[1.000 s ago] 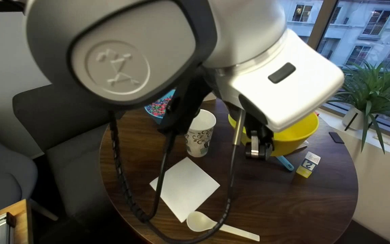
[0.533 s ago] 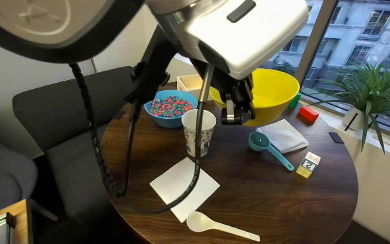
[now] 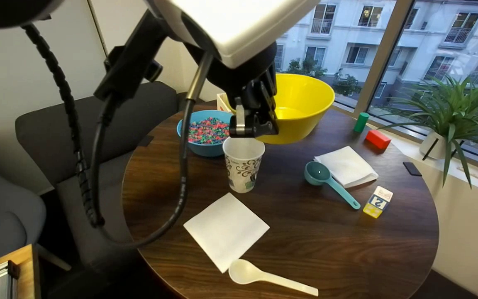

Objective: Put the yellow bowl on the paper cup

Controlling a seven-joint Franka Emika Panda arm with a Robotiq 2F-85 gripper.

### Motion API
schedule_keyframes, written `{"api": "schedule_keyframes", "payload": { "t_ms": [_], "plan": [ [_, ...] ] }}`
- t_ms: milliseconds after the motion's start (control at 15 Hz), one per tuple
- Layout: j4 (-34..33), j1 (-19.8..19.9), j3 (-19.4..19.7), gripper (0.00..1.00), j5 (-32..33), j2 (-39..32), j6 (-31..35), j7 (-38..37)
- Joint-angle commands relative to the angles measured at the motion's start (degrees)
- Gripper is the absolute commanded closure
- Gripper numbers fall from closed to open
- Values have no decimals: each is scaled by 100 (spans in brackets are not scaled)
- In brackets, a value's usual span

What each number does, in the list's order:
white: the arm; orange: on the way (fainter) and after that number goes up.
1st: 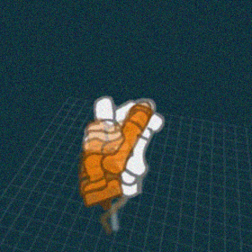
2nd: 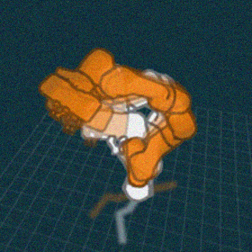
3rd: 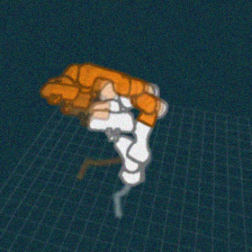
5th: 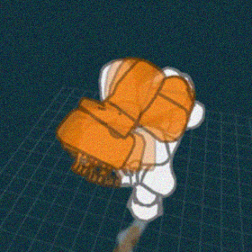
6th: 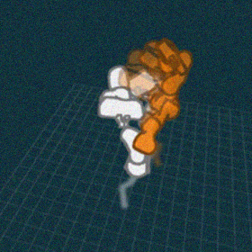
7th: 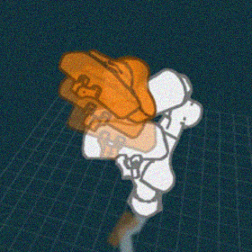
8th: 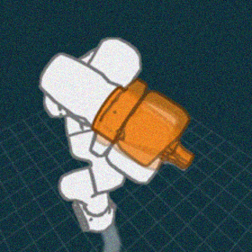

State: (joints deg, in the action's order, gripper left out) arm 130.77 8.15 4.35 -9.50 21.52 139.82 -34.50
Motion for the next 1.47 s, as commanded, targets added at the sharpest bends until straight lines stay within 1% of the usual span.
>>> {"api": "schedule_keyframes", "payload": {
  "t_ms": [0,333,733,1400],
  "plan": [
    [247,18,-31,99,-285,420,-354,45],
    [459,59,-65,99,-414,673,-722,-30],
    [723,5,-26,99,-708,668,-469,110],
    [728,-69,-64,99,-967,311,-127,400]
  ]
}}
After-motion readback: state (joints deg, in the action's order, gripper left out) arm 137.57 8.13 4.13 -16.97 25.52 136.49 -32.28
